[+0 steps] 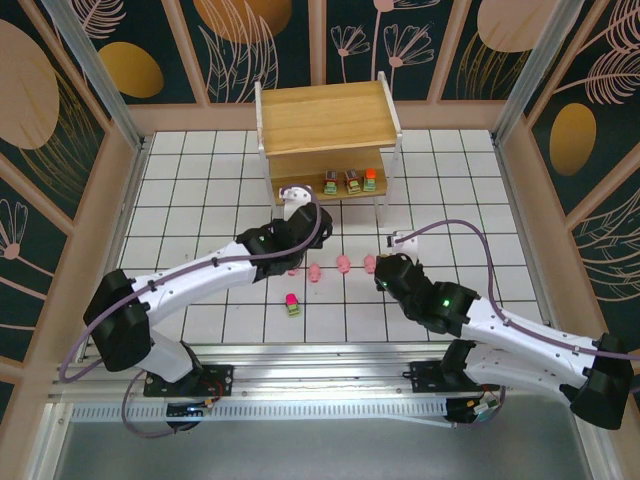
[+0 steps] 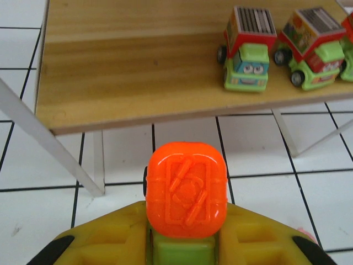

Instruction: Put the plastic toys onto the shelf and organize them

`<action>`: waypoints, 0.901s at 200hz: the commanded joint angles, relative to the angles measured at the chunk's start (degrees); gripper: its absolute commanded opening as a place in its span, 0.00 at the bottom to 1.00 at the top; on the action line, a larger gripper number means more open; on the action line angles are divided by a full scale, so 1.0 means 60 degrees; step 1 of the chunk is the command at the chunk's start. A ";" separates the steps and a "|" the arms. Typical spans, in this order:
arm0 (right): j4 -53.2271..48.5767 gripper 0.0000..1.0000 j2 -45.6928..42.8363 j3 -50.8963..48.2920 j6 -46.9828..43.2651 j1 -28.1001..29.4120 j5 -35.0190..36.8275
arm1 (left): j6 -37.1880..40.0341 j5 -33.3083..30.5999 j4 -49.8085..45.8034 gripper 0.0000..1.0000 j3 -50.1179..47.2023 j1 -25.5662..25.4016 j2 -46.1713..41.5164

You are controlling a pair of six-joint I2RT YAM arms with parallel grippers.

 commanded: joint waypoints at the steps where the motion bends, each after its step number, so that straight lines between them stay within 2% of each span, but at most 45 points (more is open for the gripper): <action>1: -0.0026 0.21 -0.0236 -0.0147 -0.0062 -0.0061 0.0231 | 0.0466 -0.0020 0.0225 0.25 0.0373 0.0364 0.0332; 86: 0.0184 0.24 -0.0205 -0.0194 -0.0283 -0.0084 -0.0125 | 0.0907 0.0374 0.0841 0.25 0.1528 0.1122 0.1463; 180: 0.0166 0.25 -0.0199 -0.0202 -0.0268 -0.0086 -0.0184 | 0.0704 0.0430 0.1381 0.23 0.1815 0.1335 0.2237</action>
